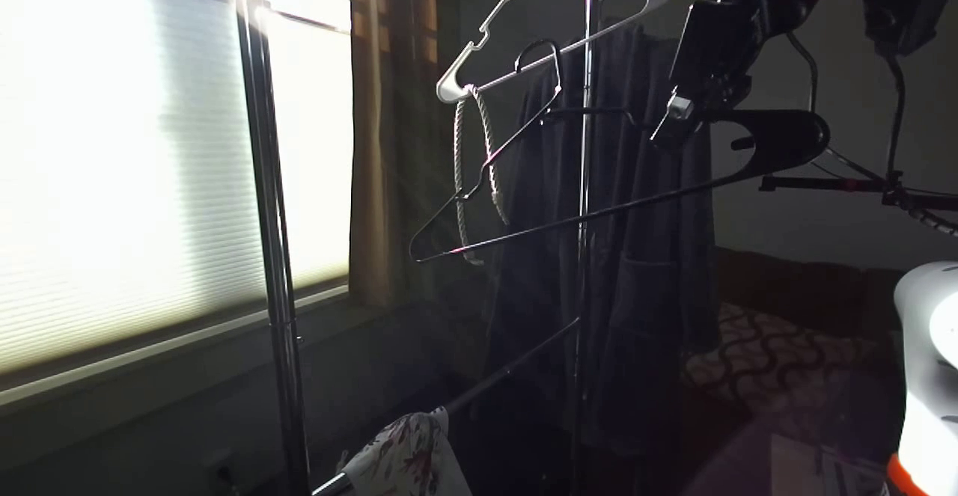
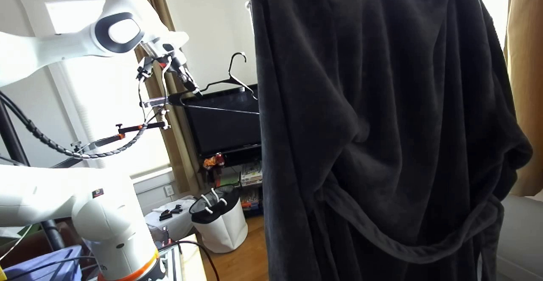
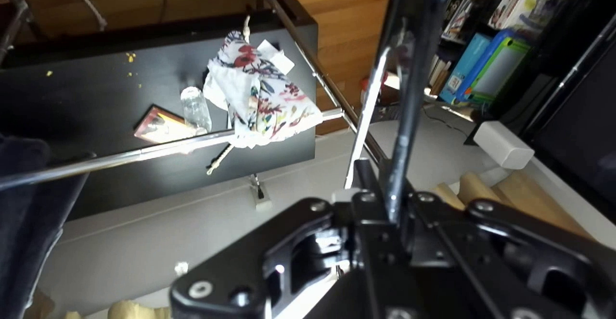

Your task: Hang the black clothes hanger on the white one

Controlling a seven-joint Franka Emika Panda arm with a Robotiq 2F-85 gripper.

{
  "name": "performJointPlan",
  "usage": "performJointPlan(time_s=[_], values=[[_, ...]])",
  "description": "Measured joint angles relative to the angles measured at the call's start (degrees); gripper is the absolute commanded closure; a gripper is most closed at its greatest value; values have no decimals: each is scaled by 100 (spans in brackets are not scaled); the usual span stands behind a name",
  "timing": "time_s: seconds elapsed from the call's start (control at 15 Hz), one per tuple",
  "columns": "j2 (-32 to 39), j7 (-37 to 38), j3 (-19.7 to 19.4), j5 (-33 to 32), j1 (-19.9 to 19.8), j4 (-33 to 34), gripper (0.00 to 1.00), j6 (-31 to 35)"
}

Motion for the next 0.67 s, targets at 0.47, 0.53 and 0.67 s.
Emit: performJointPlan(time_s=[0.47, 0.53, 0.67], values=[[-1058, 777, 251, -310, -899, 176, 98, -1782], [-1165, 869, 285, -383, -1062, 205, 98, -1969], [-1327, 994, 347, -594, -1370, 246, 98, -2162]])
